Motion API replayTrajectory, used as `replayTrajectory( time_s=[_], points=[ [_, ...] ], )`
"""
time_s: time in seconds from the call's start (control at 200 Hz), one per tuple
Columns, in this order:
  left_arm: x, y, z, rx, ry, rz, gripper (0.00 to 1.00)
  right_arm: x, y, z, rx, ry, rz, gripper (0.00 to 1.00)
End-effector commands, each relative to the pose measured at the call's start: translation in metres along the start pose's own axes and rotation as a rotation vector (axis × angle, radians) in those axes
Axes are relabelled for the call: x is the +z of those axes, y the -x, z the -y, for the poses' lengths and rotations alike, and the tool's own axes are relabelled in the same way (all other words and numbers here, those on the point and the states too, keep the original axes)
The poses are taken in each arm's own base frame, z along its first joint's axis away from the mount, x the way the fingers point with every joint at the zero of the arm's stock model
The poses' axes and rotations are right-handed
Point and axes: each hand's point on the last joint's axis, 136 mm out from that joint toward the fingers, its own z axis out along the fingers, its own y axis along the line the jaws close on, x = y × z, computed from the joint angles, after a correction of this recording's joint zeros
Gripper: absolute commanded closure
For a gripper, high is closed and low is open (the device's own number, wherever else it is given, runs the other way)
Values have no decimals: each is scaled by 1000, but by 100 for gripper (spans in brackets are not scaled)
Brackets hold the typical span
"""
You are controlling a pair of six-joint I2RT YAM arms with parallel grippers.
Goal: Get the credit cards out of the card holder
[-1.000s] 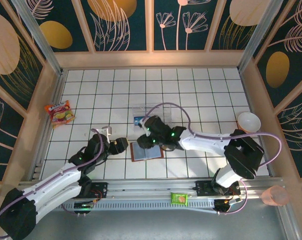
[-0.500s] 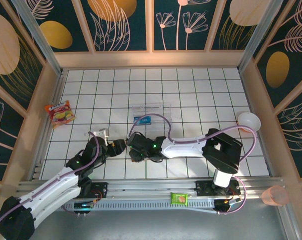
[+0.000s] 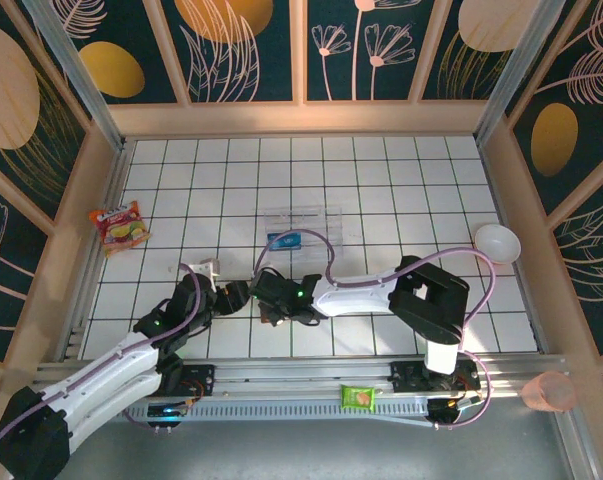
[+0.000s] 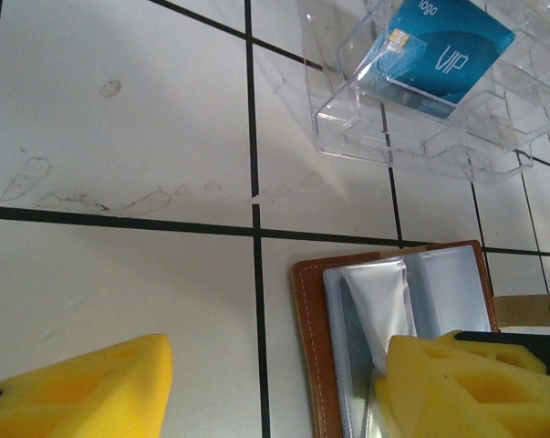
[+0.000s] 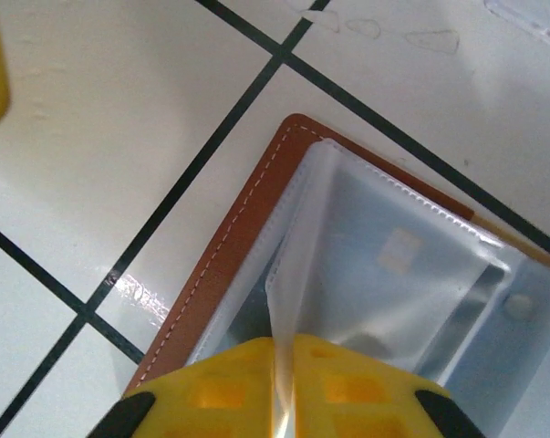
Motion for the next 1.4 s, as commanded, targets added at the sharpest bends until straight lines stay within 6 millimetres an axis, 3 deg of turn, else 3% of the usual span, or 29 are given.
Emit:
replayTrajectory(
  time_s=[0.0, 0.215, 0.545, 0.696, 0.816, 0.891, 1.096, 1.276, 1.391],
  points=[
    [2, -3, 7, 3, -40, -21, 42, 0, -9, 9, 17, -35, -4, 99],
    [9, -14, 20, 6, -115, -92, 60, -18, 10, 13, 147, 51, 110, 100],
    [21, -17, 51, 46, -196, -152, 86, -40, 13, 22, 255, 123, 195, 100],
    [35, -26, 63, 89, -190, -197, 88, -51, 18, 25, 275, 134, 240, 100],
    [47, -30, 70, 112, -186, -227, 89, -67, 23, 30, 304, 144, 301, 70],
    [53, -32, 77, 129, -194, -249, 89, -83, 26, 40, 334, 128, 358, 64],
    [70, -52, 106, 180, -238, -342, 90, -118, 24, 73, 419, 52, 446, 63],
    [84, -73, 131, 267, -251, -429, 90, -125, 12, 86, 461, 32, 455, 66],
    [94, -87, 127, 281, -231, -493, 88, -122, 5, 90, 478, 20, 441, 68]
  ],
)
